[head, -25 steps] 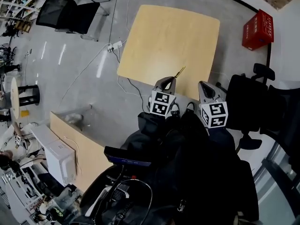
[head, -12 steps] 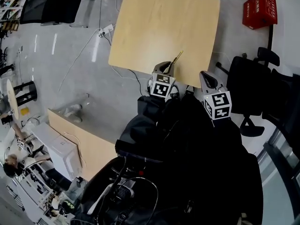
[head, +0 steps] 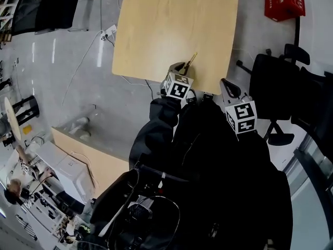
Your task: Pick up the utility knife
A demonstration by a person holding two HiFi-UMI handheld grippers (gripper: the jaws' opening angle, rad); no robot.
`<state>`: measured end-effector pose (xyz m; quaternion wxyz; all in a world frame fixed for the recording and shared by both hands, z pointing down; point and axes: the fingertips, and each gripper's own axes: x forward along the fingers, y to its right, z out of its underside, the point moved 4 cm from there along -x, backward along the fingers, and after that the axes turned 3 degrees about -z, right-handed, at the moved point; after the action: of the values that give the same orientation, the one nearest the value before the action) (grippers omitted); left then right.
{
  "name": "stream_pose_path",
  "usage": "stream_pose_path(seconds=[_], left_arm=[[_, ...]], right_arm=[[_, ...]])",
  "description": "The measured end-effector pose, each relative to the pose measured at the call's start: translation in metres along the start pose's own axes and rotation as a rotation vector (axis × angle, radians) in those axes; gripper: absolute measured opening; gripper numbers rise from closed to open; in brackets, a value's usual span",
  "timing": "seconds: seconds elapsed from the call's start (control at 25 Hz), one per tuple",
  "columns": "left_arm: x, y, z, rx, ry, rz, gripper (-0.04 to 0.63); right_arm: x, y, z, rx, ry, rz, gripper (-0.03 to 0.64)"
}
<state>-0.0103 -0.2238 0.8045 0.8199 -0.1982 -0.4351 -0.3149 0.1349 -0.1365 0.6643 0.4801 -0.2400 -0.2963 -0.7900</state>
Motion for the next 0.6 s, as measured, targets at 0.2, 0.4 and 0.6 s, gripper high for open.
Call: stream_pose_path(seconds=[0.2, 0.4, 0.6], left_arm=[[0.019, 0.0, 0.008, 0.039, -0.069, -0.001, 0.072], [0.032, 0.001, 0.013, 0.061, -0.109, -0.01, 0.072], [0.033, 0.002, 0.014, 0.057, -0.122, -0.006, 0.072]], right_arm=[[-0.003, 0.005, 0.005, 0.014, -0.012, 0.01, 0.003], [-0.004, 0.012, 0.014, 0.035, -0.021, 0.019, 0.003], [-0.006, 0.015, 0.017, 0.05, -0.02, 0.021, 0.003]])
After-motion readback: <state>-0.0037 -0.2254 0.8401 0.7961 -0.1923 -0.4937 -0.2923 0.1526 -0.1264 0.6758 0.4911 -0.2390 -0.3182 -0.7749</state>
